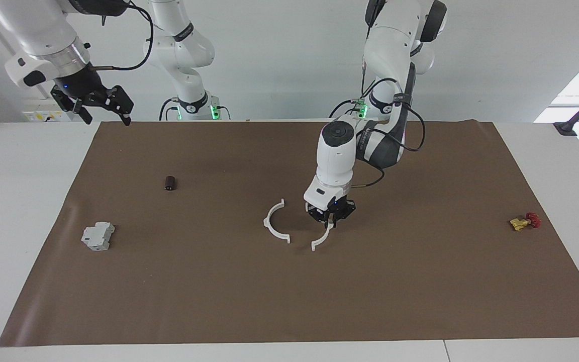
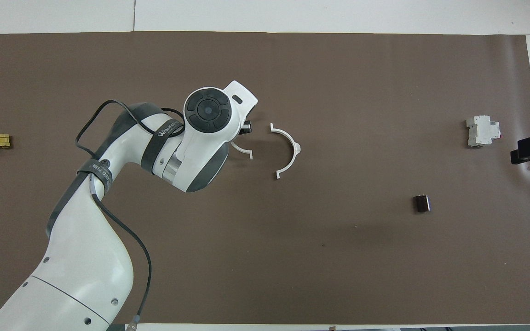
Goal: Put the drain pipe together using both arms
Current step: 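Carry the clamp half with the left gripper to the placed half, then press the held clamp half onto the placed half with the left gripper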
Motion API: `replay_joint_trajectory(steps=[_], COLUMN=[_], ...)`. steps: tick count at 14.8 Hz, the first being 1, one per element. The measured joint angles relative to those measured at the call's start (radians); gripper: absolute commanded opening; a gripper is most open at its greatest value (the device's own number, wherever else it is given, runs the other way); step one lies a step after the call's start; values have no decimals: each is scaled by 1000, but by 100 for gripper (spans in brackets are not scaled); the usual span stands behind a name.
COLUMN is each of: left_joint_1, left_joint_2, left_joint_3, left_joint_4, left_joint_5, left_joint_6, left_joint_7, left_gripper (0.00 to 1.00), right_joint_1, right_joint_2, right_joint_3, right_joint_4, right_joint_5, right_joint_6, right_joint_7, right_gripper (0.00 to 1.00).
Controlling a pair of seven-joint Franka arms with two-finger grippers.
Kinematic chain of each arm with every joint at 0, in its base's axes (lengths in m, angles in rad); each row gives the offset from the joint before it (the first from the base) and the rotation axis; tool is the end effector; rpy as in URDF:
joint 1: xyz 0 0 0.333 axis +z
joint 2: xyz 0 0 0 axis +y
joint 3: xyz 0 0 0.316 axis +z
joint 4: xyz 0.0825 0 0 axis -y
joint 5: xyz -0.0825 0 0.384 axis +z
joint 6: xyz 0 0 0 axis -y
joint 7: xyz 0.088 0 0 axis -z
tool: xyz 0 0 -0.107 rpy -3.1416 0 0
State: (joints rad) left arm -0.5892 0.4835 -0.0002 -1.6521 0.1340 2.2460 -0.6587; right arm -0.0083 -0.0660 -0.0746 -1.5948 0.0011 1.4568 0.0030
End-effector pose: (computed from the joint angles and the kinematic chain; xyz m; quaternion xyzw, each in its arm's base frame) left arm 0.5739 -0.3792 0.3421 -0.9970 0.0044 -0.0765 0.0120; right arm 0.5199 -0.0445 0.6392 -0.9984 0.0427 0.0359 0.0044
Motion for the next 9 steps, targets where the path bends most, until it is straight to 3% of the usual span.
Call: replay_joint_trajectory(steps=[9], left_joint_1=[-71], left_joint_2=[18], left_joint_3=[0], left_joint_4=[-76], left_joint_5=[0], left_joint_6=[75], left_joint_7=[-47], left_gripper=[0], right_joint_1=[0], right_joint_2=[0], right_joint_3=[0], right_joint_4=[0], right_joint_5=[0], right_joint_6=[0], right_joint_7=[0], right_gripper=[100])
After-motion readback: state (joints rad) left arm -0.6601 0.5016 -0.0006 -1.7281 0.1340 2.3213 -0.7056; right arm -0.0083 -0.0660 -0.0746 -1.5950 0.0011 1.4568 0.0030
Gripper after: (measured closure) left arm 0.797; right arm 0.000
